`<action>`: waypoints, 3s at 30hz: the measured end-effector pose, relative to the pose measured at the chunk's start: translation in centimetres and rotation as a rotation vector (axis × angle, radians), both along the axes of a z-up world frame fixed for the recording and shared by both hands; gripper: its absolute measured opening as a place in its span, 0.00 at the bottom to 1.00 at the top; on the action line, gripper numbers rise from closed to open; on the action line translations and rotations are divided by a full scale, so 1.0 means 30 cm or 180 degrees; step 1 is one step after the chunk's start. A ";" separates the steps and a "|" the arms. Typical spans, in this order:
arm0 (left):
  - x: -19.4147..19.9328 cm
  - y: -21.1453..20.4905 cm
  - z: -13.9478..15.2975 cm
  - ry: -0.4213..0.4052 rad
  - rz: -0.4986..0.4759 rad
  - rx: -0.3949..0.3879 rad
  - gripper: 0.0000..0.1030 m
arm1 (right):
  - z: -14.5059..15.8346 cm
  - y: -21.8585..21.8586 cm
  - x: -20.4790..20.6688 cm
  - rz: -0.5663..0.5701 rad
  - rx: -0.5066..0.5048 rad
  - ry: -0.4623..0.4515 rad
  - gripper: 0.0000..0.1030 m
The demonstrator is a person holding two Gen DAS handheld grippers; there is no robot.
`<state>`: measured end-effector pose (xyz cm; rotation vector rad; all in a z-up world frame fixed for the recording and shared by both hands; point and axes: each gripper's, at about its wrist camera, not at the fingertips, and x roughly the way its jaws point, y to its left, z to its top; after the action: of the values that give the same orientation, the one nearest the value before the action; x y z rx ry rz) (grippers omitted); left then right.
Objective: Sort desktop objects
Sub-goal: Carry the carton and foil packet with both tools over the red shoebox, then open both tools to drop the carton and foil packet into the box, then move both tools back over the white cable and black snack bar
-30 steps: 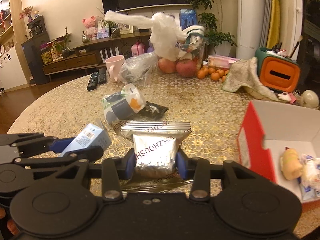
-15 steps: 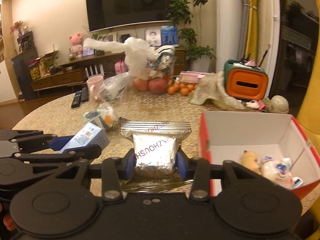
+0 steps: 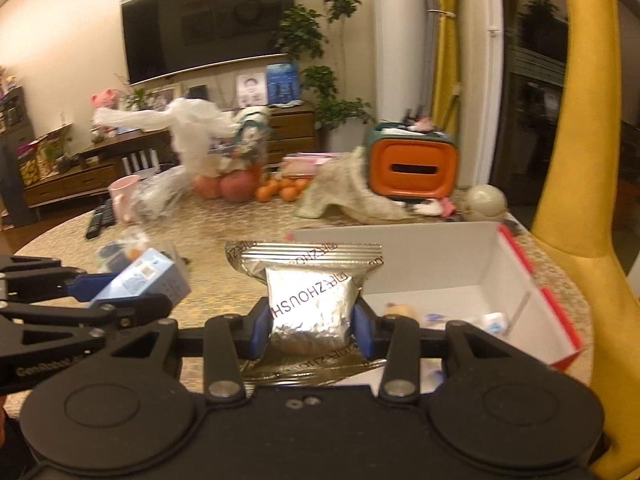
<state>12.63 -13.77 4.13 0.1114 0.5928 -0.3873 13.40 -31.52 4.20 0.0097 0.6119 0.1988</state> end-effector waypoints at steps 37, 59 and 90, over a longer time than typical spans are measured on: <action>0.502 -0.464 -0.259 0.0919 -0.0262 0.0797 0.29 | -0.220 -0.315 0.403 -0.0424 -0.0287 0.0548 0.40; 0.454 -0.510 -0.297 0.1086 -0.0573 0.0780 0.63 | -0.267 -0.301 0.449 -0.0358 -0.0325 0.0804 0.51; 0.093 -0.176 -0.002 0.0314 -0.0223 0.0055 0.72 | 0.004 -0.163 0.082 -0.0053 -0.0135 0.0202 0.67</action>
<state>15.44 -19.05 4.07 0.1306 0.6912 -0.4576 15.87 -36.41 4.32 -0.0199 0.6791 0.1698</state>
